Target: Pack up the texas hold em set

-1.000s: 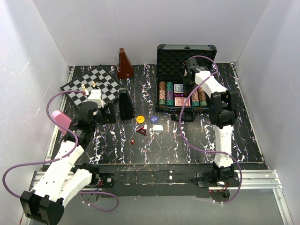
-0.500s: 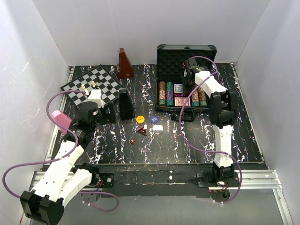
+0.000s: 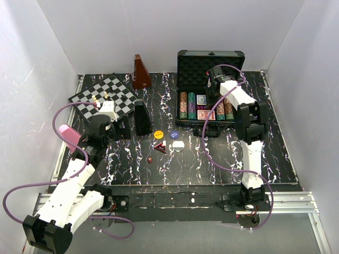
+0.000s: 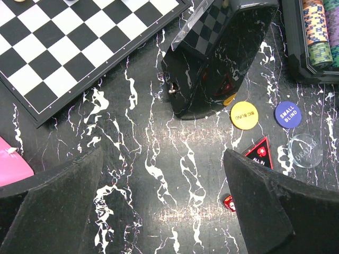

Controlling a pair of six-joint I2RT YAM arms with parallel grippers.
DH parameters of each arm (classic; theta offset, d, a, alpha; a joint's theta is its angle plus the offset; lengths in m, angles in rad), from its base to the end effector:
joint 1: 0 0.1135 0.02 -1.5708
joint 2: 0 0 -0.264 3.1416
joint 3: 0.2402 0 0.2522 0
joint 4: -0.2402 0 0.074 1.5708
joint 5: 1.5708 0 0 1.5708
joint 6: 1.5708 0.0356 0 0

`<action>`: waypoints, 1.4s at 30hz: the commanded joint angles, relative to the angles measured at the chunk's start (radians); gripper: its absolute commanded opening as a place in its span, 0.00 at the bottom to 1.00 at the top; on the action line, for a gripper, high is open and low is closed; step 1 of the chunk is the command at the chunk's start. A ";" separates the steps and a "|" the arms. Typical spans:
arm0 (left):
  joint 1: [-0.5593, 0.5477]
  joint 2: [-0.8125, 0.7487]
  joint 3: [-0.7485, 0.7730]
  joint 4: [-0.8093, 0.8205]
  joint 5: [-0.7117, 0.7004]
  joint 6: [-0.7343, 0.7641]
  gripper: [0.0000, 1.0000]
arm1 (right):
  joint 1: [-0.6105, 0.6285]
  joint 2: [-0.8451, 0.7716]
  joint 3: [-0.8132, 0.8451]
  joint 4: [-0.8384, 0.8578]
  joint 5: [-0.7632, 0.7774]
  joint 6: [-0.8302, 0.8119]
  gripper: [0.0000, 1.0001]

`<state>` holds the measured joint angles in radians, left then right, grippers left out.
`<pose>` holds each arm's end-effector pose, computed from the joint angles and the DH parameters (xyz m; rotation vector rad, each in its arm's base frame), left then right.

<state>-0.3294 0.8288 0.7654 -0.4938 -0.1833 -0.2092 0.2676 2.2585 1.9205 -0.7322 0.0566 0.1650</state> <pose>0.1747 -0.0529 0.2948 0.0194 2.1200 -0.1252 0.4742 0.1279 0.1968 -0.1163 2.6374 0.0718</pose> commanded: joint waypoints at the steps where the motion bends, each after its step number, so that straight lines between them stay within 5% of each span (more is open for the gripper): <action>1: 0.000 -0.002 0.029 0.001 0.001 0.008 0.98 | -0.007 0.010 0.025 0.007 -0.027 -0.002 0.07; 18: 0.000 0.001 0.029 0.000 0.004 0.010 0.98 | -0.007 0.018 0.032 0.011 -0.038 0.004 0.48; 39: 0.000 -0.002 0.031 0.000 0.002 0.010 0.98 | -0.007 0.030 0.021 0.053 -0.126 0.062 0.45; 42: 0.000 -0.002 0.029 -0.002 0.001 0.010 0.98 | -0.005 0.018 0.011 0.043 -0.077 0.064 0.52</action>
<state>-0.3294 0.8303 0.7654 -0.4938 -0.1829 -0.2089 0.2539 2.2715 1.9224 -0.7155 -0.0341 0.2119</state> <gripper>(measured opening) 0.981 0.477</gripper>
